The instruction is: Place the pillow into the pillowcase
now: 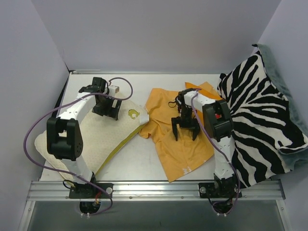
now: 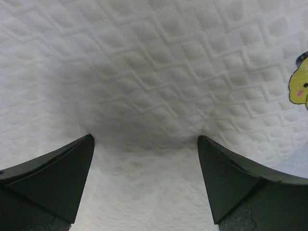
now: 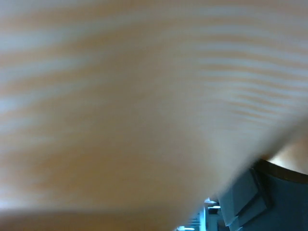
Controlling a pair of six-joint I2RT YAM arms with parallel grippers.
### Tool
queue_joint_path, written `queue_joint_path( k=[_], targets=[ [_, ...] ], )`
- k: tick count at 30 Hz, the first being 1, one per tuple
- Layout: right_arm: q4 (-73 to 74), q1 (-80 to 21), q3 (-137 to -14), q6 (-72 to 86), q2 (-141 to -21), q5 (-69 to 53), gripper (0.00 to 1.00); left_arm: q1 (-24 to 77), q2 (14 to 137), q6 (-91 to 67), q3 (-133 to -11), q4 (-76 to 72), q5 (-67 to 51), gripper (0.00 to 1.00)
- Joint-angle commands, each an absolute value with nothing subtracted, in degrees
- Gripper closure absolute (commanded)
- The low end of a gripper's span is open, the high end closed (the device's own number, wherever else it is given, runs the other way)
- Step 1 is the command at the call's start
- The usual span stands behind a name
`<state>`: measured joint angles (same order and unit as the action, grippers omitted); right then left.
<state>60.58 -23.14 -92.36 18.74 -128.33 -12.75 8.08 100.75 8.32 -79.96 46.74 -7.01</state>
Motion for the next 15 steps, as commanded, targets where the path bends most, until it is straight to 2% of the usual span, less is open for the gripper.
queue_joint_path(
  k=[1,6,7,8,9,12,14,15],
  targets=[
    [60.5,-19.5,-91.0,17.9,-124.3,-5.1,0.03,8.3,101.7,11.1,-78.1,44.4,-9.7,0.03],
    [63.7,-18.7,-95.5,15.4,-123.1,-2.8,0.03,8.4,110.5,10.9,-79.0,43.5,-7.1,0.03],
    [63.8,-19.2,-97.1,15.1,-122.4,-1.6,0.02,8.2,111.4,10.6,-79.4,43.4,-7.4,0.07],
    [63.8,-20.3,-97.9,14.9,-121.7,-0.2,0.02,8.1,113.1,10.4,-80.1,43.5,-7.3,0.31],
    [63.5,-20.7,-98.7,14.4,-120.4,1.4,0.02,7.8,113.9,10.3,-80.4,43.8,-7.0,0.48],
    [61.2,-22.3,-102.8,13.5,-119.1,3.3,0.03,7.9,112.9,9.1,-80.8,44.0,-5.8,0.89],
    [60.6,-23.2,-108.0,12.8,-120.3,2.2,0.07,7.9,108.3,8.2,-80.0,43.5,-7.9,1.0],
    [60.5,-23.5,-110.0,12.7,-122.9,0.5,0.08,8.1,106.3,8.0,-79.5,43.3,-9.4,1.0]
  ],
)
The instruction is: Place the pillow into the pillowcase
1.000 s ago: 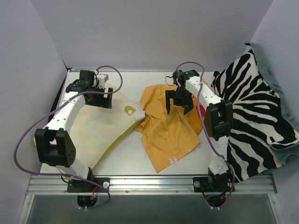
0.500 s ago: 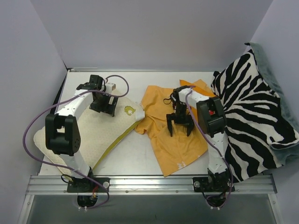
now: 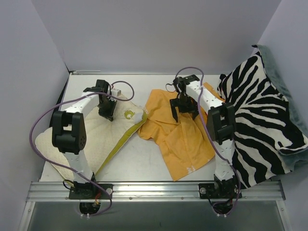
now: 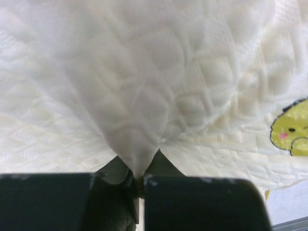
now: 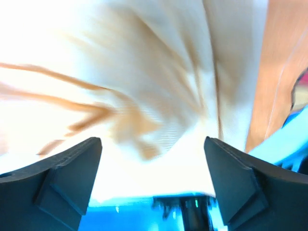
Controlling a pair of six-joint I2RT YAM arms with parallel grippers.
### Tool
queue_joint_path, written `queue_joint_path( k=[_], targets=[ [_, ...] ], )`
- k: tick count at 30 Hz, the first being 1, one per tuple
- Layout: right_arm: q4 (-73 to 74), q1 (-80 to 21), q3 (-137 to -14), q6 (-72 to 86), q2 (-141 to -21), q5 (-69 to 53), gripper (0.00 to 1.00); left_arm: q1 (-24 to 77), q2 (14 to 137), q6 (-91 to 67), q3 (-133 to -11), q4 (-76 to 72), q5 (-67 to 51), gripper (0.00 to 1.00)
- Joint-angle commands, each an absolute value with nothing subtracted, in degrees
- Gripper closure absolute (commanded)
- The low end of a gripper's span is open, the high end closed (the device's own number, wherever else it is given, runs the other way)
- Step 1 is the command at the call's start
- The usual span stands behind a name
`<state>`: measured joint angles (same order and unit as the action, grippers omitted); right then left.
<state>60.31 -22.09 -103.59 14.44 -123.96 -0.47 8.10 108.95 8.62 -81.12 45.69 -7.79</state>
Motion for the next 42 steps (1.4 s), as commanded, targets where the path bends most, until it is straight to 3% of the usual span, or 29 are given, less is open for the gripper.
queue_joint_path(
  k=[1,9,13,15,20,23,25,27,29,34,42],
  targets=[
    [60.5,-23.7,-112.0,12.6,-124.5,-1.6,0.11,8.2,103.9,7.9,-78.9,42.8,-10.8,1.0],
    [60.3,-26.7,-120.7,13.0,-137.9,-4.4,0.19,8.3,84.8,7.1,-71.5,42.0,-19.0,1.0],
    [60.3,-28.9,-124.9,14.3,-142.3,-2.7,0.48,8.3,80.3,3.7,-67.2,42.7,-20.5,1.0],
    [60.0,-29.5,-127.2,16.3,-145.3,-2.6,0.55,8.7,77.2,-0.9,-65.8,42.5,-20.5,1.0],
    [56.2,-30.6,-138.1,20.8,-149.8,-5.0,0.55,13.9,66.0,-7.2,-57.8,42.3,-19.2,1.0],
    [46.3,-30.2,-137.2,22.8,-147.1,-9.0,0.5,16.6,64.3,-6.0,-57.7,45.2,-18.4,1.0],
    [43.6,-29.9,-136.5,23.5,-145.2,-13.2,0.35,18.4,65.4,-4.6,-58.4,47.0,-17.0,1.0],
    [43.9,-30.0,-133.7,23.4,-141.2,-12.9,0.27,19.9,67.3,-2.2,-59.3,49.3,-13.6,1.0],
    [44.1,-29.9,-128.6,22.2,-134.4,-11.4,0.27,21.4,68.3,-0.6,-60.1,51.1,-12.0,1.0],
    [44.7,-30.8,-108.4,21.5,-125.3,-9.2,0.49,21.5,67.9,1.2,-62.1,51.8,-9.0,1.0],
    [48.0,-34.0,-106.8,20.7,-128.8,-6.3,0.53,24.0,68.7,5.8,-62.9,53.7,-6.3,1.0]
  ],
)
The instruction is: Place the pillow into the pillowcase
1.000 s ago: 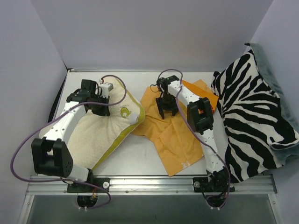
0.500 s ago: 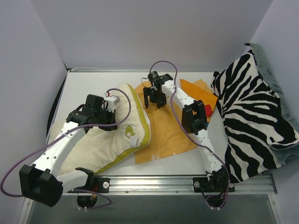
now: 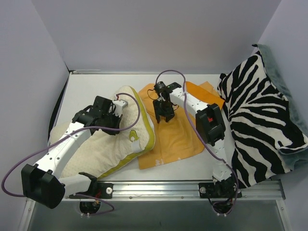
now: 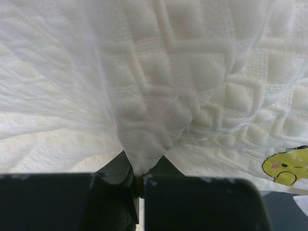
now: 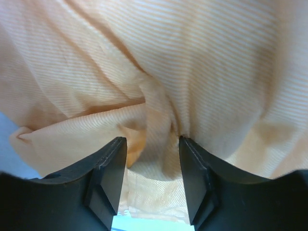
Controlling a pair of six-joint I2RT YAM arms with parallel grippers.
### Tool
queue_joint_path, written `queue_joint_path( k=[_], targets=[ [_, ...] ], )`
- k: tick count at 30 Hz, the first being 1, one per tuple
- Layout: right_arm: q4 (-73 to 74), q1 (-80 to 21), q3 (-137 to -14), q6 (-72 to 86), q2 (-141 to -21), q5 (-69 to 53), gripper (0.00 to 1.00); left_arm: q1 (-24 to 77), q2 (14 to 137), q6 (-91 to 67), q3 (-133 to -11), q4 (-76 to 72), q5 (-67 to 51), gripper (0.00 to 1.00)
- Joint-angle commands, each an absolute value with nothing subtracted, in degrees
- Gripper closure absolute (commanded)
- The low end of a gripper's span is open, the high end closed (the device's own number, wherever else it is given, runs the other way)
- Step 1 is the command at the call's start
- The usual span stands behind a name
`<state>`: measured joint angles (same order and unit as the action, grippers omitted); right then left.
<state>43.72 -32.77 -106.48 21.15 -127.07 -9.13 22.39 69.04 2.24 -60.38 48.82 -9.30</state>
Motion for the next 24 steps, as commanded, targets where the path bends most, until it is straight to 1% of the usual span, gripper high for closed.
queue_joint_path(
  k=[1,2,3,5,6,7,8,11,16,21,24],
  targets=[
    [48.8,-33.9,-107.1,20.3,-129.4,-5.8,0.55,25.0,68.5,6.2,-62.8,54.2,-5.8,1.0],
    [49.7,-33.9,-106.6,20.0,-129.5,-4.1,0.58,25.1,68.0,6.5,-62.8,54.4,-6.4,1.0],
    [49.8,-33.8,-106.1,19.9,-129.3,-3.3,0.67,25.3,68.0,6.7,-63.0,54.6,-7.1,1.0],
    [50.1,-33.6,-104.3,19.2,-127.2,-2.5,0.76,26.1,67.9,7.8,-63.0,54.9,-9.7,1.0],
    [50.1,-33.4,-103.9,19.1,-126.2,-2.0,0.9,26.5,67.9,8.3,-63.1,55.0,-10.5,1.0],
    [50.0,-33.4,-103.8,19.0,-125.1,-1.6,0.97,27.9,68.0,9.0,-63.0,55.1,-11.2,1.0],
    [50.2,-33.3,-103.7,18.9,-122.5,-1.4,1.0,28.5,68.5,9.9,-63.0,55.2,-12.7,1.0],
    [50.1,-32.5,-104.0,19.0,-117.4,-1.7,1.0,30.9,70.0,11.4,-64.2,55.8,-14.7,1.0],
    [49.9,-28.7,-102.6,20.7,-111.5,-4.4,1.0,33.5,74.0,12.0,-66.4,54.1,-22.6,1.0],
    [49.0,-26.4,-101.7,19.5,-110.2,-6.6,1.0,38.4,79.8,13.3,-68.0,53.5,-26.0,1.0],
    [47.7,-25.8,-100.6,18.3,-108.5,-8.6,1.0,38.8,84.4,13.9,-68.3,53.7,-26.7,1.0]
  ],
)
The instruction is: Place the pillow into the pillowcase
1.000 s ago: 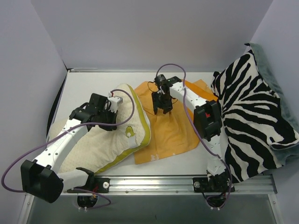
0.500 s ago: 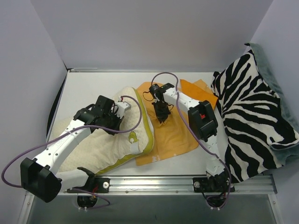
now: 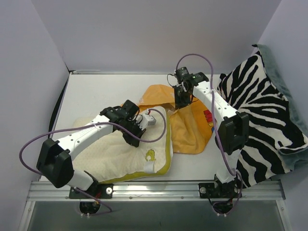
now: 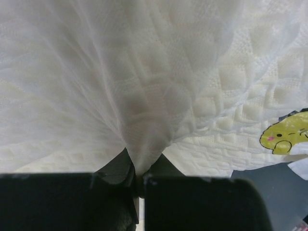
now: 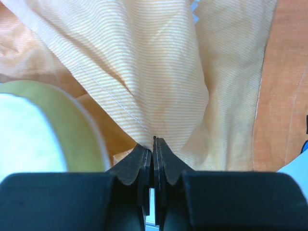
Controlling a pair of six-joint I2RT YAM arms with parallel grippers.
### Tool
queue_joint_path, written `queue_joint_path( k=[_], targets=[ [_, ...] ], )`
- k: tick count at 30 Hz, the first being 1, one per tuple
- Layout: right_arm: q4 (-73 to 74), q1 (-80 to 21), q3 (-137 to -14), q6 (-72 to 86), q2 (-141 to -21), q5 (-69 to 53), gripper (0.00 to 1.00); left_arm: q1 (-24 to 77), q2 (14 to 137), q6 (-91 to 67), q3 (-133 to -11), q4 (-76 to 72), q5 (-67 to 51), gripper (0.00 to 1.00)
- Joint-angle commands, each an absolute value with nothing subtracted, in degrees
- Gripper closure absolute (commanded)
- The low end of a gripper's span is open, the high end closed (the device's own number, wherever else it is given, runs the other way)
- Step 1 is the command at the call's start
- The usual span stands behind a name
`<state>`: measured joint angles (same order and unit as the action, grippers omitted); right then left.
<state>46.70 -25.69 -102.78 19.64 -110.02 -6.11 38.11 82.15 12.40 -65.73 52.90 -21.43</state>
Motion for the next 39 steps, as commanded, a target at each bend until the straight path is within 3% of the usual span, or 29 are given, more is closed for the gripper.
queue_joint_path(
  k=[1,9,18,22,26,33,37,39],
  targets=[
    [46.9,-25.8,-99.2,17.9,-107.2,-9.1,1.0,38.9,86.0,13.9,-68.6,53.4,-27.7,1.0],
    [40.8,-25.9,-90.9,15.6,-100.8,-15.1,1.0,38.2,96.6,12.8,-77.8,54.2,-29.4,1.0],
    [37.9,-26.0,-81.6,13.0,-93.7,-19.3,1.0,29.1,101.9,9.5,-87.0,52.4,-33.5,1.0],
    [38.1,-26.1,-78.7,12.7,-91.2,-20.4,1.0,27.2,105.1,6.7,-91.5,51.7,-19.1,1.0],
    [38.9,-26.1,-79.2,12.6,-90.4,-21.2,1.0,24.6,107.5,4.0,-95.6,51.0,-17.2,1.0],
    [42.3,-26.9,-86.6,11.7,-93.9,-23.5,1.0,27.6,111.6,-1.5,-97.6,50.5,-2.1,1.0],
    [43.1,-27.0,-87.1,11.8,-95.1,-24.0,0.96,25.5,112.7,-8.8,-99.0,48.8,-4.4,1.0],
    [43.2,-26.9,-88.1,12.0,-96.1,-23.5,0.93,26.0,112.5,-9.1,-98.4,45.9,-7.3,0.91]
  ],
)
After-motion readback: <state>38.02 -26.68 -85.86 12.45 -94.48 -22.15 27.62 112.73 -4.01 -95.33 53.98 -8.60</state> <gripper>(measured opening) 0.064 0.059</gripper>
